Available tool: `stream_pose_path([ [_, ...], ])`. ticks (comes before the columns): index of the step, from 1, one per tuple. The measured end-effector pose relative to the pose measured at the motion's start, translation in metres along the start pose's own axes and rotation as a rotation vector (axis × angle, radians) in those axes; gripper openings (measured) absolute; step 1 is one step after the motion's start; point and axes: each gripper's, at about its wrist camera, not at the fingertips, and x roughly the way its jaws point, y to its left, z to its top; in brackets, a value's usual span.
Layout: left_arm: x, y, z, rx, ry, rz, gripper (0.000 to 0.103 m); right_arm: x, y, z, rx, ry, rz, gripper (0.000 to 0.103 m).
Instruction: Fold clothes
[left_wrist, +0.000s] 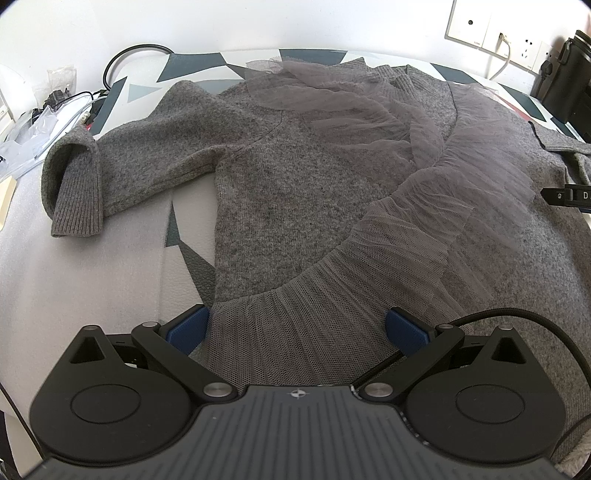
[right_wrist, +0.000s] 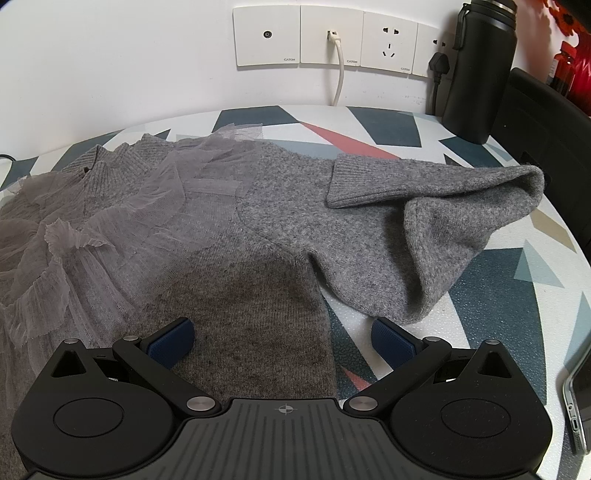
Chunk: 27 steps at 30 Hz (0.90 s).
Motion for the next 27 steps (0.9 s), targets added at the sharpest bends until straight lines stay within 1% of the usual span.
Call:
stream_pose_path([
  [18,-0.0008,-0.0003,0.0006,0.001,-0.002,0.000,0.103,-0.0002,-0.0003,0.0008,-0.015,0.005,0.009,0.102],
  [27,-0.0006,0.0004,0.0003,0.018,-0.005,-0.010,0.103,0.0015,-0.0006,0.0045,-0.020,0.023,0.012,0.102],
])
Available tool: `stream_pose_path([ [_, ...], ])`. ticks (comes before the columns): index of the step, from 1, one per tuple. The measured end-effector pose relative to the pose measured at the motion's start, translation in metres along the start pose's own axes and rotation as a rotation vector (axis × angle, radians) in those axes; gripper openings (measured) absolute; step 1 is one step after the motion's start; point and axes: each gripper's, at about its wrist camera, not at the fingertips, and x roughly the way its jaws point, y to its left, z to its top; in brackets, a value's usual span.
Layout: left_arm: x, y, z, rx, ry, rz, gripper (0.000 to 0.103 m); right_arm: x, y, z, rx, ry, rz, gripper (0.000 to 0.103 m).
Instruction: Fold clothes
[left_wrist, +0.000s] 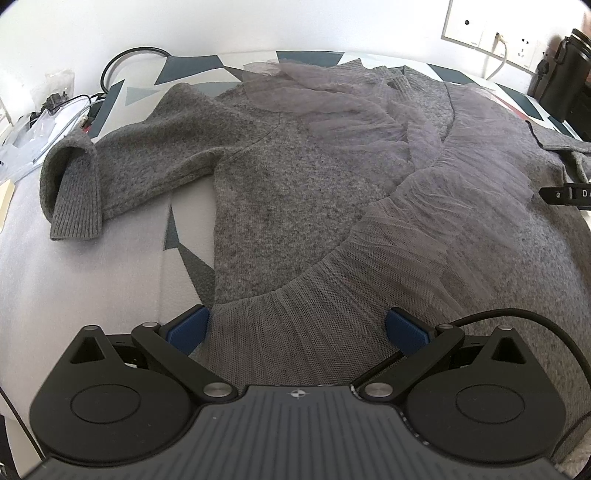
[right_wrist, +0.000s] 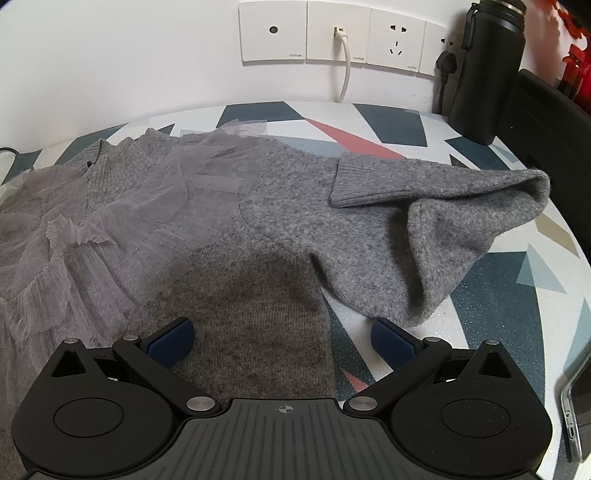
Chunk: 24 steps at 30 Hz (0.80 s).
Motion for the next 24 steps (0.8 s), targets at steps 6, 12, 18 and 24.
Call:
stream_pose_path([
  [6,0.001,0.000,0.003,0.017,0.011,-0.008,0.103,0.001,0.000,0.002,-0.003,0.006,0.002,0.102],
  [12,-0.008,0.001,0.003,0.055,-0.039,0.002,0.103,0.001,-0.001,0.004,-0.008,0.026,0.006,0.102],
  [18,-0.018,0.022,0.011,-0.045,-0.083,-0.018,0.103,0.003,-0.001,0.008,-0.008,0.052,0.009,0.102],
  [24,-0.029,0.037,0.006,-0.078,-0.134,-0.004,0.103,0.003,0.001,0.013,-0.007,0.073,-0.008,0.102],
])
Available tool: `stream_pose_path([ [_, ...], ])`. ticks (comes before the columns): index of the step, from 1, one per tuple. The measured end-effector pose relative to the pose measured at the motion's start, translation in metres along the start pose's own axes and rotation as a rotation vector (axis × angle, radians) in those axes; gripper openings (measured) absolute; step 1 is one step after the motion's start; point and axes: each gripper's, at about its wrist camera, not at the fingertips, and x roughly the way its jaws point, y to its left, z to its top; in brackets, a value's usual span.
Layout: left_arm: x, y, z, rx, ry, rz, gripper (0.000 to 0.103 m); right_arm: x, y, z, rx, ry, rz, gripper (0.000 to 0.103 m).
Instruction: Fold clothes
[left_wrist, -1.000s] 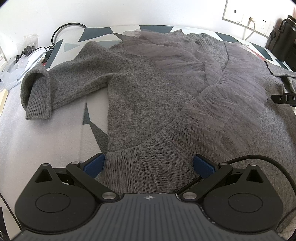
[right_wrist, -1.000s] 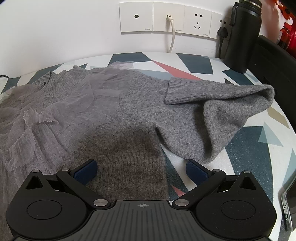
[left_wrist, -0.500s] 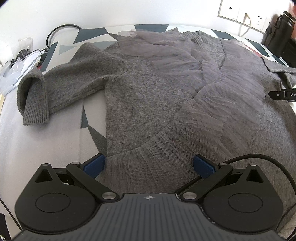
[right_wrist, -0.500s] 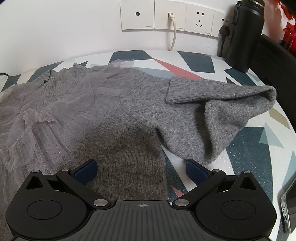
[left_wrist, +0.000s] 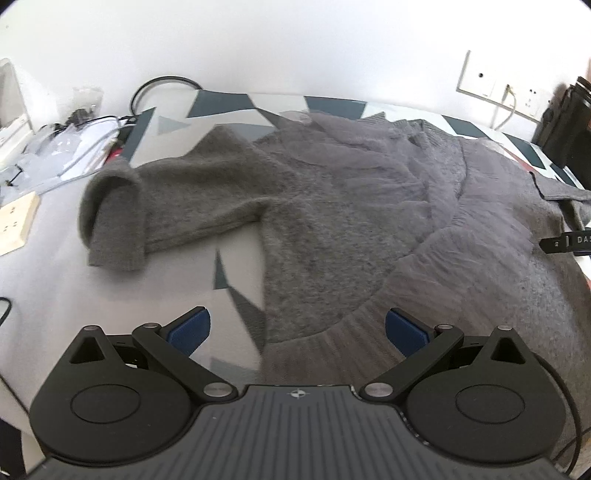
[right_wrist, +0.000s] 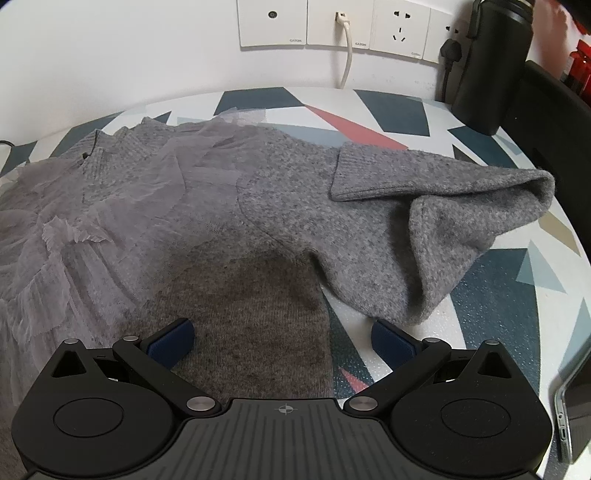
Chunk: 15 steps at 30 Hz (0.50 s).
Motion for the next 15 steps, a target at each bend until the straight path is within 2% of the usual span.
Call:
stream_pose_path([
  [3,-0.003,0.004,-0.002,0.000,-0.012,-0.012,0.103,-0.002,0.002,0.005,-0.015,0.000,-0.009,0.102],
  [9,0.002,-0.004,0.009,0.092,-0.014,-0.071,0.101,-0.020,-0.001,0.019,-0.004,-0.076,0.011,0.102],
  [15,0.012,-0.009,0.023,0.054,-0.007,-0.098,0.101,-0.021,-0.003,0.032,0.001,-0.102,0.023,0.102],
])
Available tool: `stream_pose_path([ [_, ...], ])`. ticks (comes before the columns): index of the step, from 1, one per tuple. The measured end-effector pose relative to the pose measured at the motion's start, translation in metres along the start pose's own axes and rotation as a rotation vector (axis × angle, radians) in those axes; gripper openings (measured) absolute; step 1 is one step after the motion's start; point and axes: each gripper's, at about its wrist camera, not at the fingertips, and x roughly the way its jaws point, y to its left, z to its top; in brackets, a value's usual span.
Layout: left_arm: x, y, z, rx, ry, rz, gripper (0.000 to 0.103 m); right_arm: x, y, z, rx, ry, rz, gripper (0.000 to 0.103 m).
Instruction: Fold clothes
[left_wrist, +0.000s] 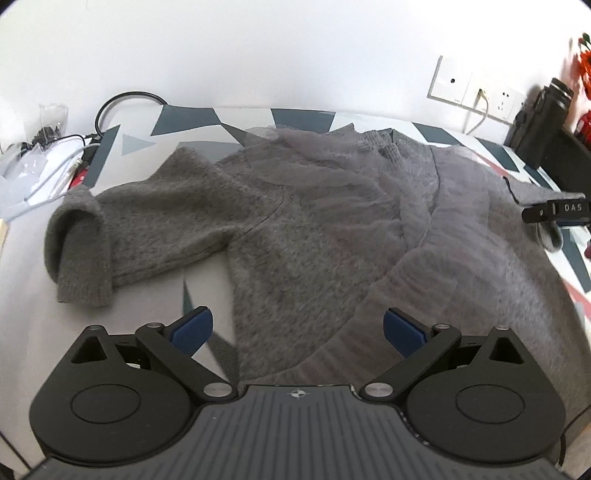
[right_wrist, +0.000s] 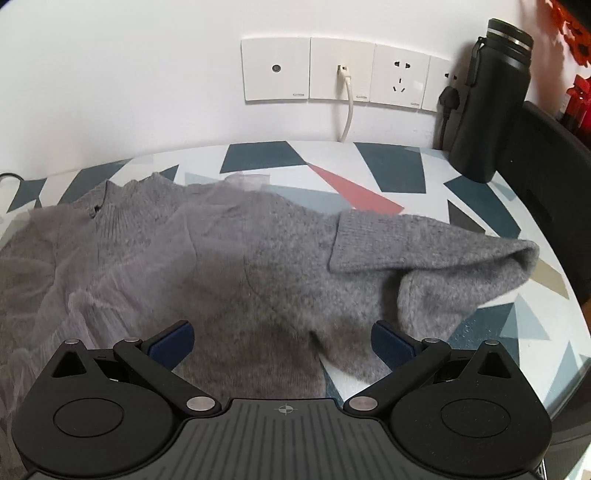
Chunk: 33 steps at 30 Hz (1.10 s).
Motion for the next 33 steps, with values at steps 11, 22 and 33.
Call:
stream_pose_path([
  [11,0.015,-0.005,-0.002,-0.002,0.044,0.002,0.101,0.019,0.025,0.016,-0.044,-0.005,0.054,0.102],
  [22,0.021,-0.014,-0.002,0.000,0.070,-0.027,0.099,0.045,0.033,0.013,-0.068,0.044,0.052,0.102],
  [33,0.031,-0.025,-0.010,0.046,0.102,-0.008,0.100,0.051,0.033,0.001,-0.098,0.048,0.039,0.102],
])
